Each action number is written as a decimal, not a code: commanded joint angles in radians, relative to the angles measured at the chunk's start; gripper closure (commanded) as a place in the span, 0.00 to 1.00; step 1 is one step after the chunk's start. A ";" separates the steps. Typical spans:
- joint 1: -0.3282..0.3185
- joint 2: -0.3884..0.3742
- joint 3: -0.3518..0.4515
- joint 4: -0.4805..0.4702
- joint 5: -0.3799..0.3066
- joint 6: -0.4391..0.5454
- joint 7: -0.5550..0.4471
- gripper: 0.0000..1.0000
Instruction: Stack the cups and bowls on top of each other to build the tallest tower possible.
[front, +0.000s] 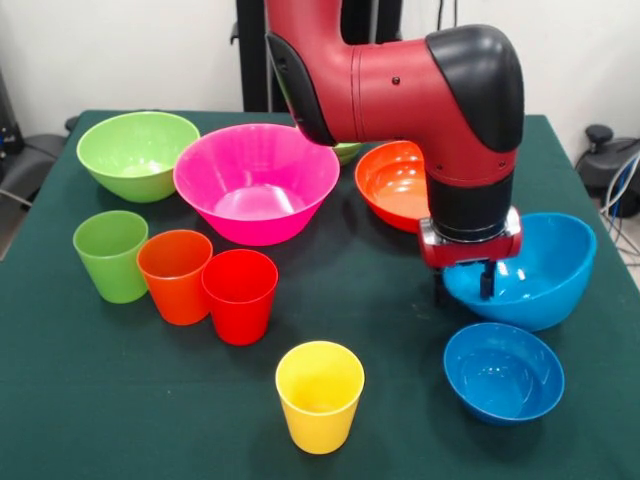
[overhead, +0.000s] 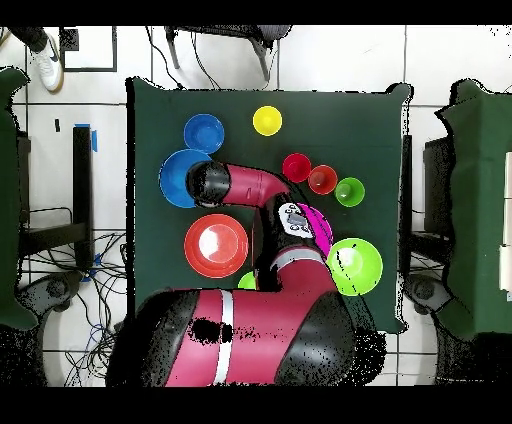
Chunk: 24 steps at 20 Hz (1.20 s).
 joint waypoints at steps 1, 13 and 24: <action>0.013 0.051 0.085 -0.080 -0.004 0.026 0.063 1.00; 0.013 0.046 0.087 -0.075 -0.009 0.033 0.061 1.00; -0.020 0.009 0.079 0.015 -0.060 -0.021 0.029 1.00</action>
